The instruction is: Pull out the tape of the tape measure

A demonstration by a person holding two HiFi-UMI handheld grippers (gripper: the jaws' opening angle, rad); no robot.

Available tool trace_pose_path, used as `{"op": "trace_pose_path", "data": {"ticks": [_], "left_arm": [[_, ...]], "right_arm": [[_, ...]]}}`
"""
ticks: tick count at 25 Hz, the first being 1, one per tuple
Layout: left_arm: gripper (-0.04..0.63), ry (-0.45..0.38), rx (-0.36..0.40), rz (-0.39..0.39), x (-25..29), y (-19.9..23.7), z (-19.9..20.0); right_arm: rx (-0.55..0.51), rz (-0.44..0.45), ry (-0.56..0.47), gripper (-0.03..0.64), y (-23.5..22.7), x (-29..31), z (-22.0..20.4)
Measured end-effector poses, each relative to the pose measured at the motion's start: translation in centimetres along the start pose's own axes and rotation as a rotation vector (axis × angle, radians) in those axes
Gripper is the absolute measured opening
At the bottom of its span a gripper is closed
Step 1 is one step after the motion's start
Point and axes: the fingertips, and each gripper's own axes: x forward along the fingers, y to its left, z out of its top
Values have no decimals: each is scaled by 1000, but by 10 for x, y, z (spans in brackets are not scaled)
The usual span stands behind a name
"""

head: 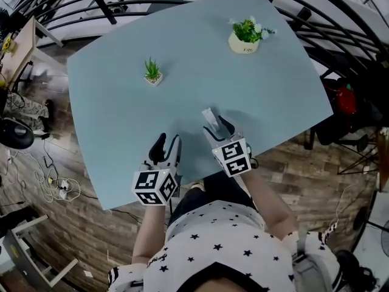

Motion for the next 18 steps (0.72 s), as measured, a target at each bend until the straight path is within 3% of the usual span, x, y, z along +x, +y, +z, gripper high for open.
{"op": "trace_pose_path", "data": {"ticks": [18], "left_arm": [[156,53,12,-4,33,6,-6]], "right_arm": [[-3,33,85,212,-11,45,-14]]}}
